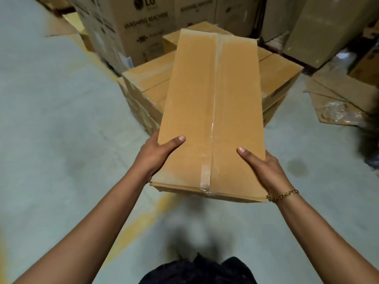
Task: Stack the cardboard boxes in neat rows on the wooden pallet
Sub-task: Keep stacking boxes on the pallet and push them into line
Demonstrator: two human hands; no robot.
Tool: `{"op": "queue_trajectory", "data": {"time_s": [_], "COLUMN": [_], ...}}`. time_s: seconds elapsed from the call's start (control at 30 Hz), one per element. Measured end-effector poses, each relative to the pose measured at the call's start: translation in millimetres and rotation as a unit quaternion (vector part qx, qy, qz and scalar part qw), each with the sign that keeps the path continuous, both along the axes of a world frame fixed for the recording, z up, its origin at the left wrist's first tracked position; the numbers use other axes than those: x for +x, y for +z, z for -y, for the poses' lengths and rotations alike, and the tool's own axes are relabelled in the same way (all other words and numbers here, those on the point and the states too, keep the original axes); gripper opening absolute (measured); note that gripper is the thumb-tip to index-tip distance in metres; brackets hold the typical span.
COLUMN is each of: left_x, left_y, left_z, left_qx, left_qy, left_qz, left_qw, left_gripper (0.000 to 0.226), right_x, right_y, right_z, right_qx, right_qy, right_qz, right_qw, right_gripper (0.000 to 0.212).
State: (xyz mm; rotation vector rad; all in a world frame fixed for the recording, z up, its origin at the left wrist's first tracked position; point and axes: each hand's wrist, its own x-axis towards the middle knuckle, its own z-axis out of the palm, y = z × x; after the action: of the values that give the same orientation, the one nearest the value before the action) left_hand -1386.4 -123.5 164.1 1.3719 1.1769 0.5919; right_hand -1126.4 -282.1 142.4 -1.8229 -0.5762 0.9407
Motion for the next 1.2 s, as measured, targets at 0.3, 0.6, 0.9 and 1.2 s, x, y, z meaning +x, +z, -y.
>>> {"op": "queue_trajectory", "data": {"time_s": [0.3, 0.6, 0.9, 1.2], "left_x": [-129.9, -182.7, -226.1, -290.1], "left_y": [7.7, 6.6, 5.5, -19.1], "left_z": [-133.7, -291.0, -444.9, -645.3], "left_qx": [-0.018, -0.033, -0.064, -0.086], "left_qy": [0.098, 0.172, 0.183, 0.107], "left_qz": [-0.005, -0.015, 0.0, -0.021], "left_qw": [0.995, 0.985, 0.981, 0.99], "left_gripper": [0.052, 0.046, 0.048, 0.059], "right_x": [-105.6, -152.7, -188.3, -260.3], "right_y": [-6.9, -26.1, -20.5, -44.3], "right_z": [-191.1, -387.4, -549.7, -706.1], "right_qx": [0.011, 0.002, -0.029, -0.038], "right_qy": [0.105, 0.172, 0.211, 0.143], "right_qz": [-0.021, -0.005, 0.026, 0.019], "right_qw": [0.994, 0.985, 0.977, 0.989], "right_gripper": [0.054, 0.061, 0.083, 0.079]}}
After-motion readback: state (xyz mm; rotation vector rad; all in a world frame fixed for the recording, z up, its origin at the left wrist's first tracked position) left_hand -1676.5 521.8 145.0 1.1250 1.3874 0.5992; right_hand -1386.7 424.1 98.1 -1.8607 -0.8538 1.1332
